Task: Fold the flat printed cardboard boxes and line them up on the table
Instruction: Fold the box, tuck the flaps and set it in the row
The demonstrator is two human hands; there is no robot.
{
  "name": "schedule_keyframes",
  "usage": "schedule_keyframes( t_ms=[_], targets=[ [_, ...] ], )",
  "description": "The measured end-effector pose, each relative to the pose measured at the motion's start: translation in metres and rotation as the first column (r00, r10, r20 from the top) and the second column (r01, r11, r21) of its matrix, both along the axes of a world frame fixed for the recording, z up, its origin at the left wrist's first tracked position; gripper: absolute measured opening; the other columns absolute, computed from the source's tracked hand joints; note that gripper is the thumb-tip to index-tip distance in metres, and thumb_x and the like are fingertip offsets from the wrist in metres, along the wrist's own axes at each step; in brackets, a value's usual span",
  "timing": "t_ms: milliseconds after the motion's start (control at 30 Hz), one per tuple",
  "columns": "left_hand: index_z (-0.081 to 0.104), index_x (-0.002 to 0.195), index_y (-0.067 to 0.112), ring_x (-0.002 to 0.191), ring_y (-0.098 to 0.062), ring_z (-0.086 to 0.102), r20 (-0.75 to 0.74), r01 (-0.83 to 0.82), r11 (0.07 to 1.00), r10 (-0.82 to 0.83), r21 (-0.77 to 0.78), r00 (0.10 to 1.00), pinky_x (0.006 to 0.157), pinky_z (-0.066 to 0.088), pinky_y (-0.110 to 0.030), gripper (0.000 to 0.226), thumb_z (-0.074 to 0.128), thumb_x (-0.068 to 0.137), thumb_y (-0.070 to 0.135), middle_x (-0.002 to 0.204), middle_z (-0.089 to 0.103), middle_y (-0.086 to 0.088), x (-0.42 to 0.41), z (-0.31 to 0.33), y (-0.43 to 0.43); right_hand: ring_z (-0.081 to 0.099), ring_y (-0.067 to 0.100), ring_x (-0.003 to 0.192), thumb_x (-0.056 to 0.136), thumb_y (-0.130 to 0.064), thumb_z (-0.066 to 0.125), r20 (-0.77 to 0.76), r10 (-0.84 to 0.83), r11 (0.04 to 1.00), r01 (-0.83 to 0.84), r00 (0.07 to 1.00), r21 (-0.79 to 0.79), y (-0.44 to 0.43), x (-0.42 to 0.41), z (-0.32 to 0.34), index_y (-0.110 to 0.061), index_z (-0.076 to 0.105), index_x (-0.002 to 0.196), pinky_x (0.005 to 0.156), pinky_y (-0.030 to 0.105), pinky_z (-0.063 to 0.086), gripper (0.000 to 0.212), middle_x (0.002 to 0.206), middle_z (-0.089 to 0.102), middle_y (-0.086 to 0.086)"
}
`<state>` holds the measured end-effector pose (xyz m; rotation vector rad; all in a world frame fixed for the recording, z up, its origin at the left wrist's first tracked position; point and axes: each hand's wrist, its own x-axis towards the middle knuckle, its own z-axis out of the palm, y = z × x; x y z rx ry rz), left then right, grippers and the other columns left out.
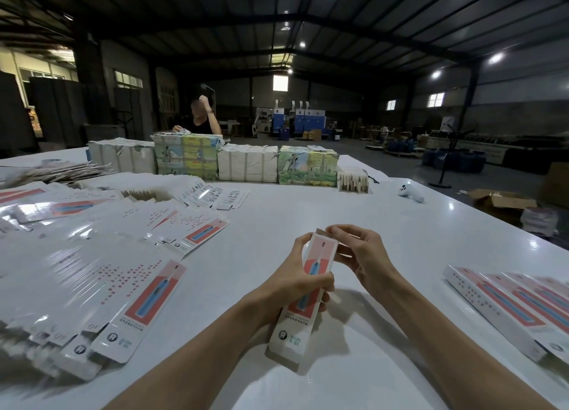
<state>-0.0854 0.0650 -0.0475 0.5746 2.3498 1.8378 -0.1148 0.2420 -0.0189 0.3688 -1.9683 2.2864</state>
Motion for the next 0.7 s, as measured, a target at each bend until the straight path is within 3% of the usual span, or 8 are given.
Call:
schedule_keyframes(
  t_ms=[200, 367, 533, 700],
  targets=[
    [0.019, 0.134, 0.065, 0.074, -0.016, 0.077, -0.028, -0.019, 1.000, 0.018, -0.012, 0.999, 0.062, 0.061, -0.024, 0.092, 0.083, 0.078, 0.030, 0.115, 0.055, -0.003, 0.0006, 0.0001, -0.0006, 0.077, 0.034, 0.098, 0.096, -0.005, 0.069, 0.128, 0.097, 0.984, -0.076, 0.987, -0.160, 0.0052, 0.0001, 0.0053, -0.003, 0.081, 0.098, 0.072, 0.038, 0.064, 0.013, 0.110, 0.077, 0.019],
    [0.019, 0.132, 0.066, 0.069, -0.022, 0.076, 0.022, 0.009, 1.000, -0.009, 0.009, 1.000, 0.063, 0.062, -0.030, 0.093, 0.083, 0.078, 0.024, 0.114, 0.056, -0.010, 0.0018, 0.0021, -0.0053, 0.078, 0.031, 0.095, 0.097, -0.003, 0.068, 0.137, 0.094, 0.987, -0.075, 0.986, -0.141, 0.0052, 0.0010, 0.0052, -0.002, 0.082, 0.097, 0.070, 0.037, 0.064, 0.014, 0.109, 0.077, 0.021],
    [0.015, 0.139, 0.072, 0.081, -0.020, 0.078, -0.045, -0.001, 1.000, 0.000, -0.018, 0.999, 0.067, 0.063, -0.029, 0.100, 0.083, 0.078, 0.030, 0.122, 0.050, 0.003, 0.0011, -0.0014, -0.0051, 0.078, 0.030, 0.094, 0.099, -0.008, 0.068, 0.160, 0.082, 0.993, -0.067, 0.984, -0.095, 0.0062, 0.0010, 0.0063, -0.006, 0.083, 0.097, 0.070, 0.038, 0.064, 0.016, 0.106, 0.078, 0.020],
    [0.018, 0.140, 0.073, 0.081, -0.022, 0.078, -0.075, 0.027, 0.999, -0.029, -0.026, 0.997, 0.066, 0.063, -0.030, 0.099, 0.084, 0.081, 0.026, 0.123, 0.050, 0.003, 0.0006, -0.0035, -0.0057, 0.079, 0.031, 0.090, 0.098, -0.009, 0.069, 0.179, 0.028, 0.997, -0.015, 0.983, -0.073, 0.0072, 0.0023, 0.0067, -0.005, 0.084, 0.093, 0.066, 0.038, 0.064, 0.016, 0.101, 0.078, 0.021]
  ],
)
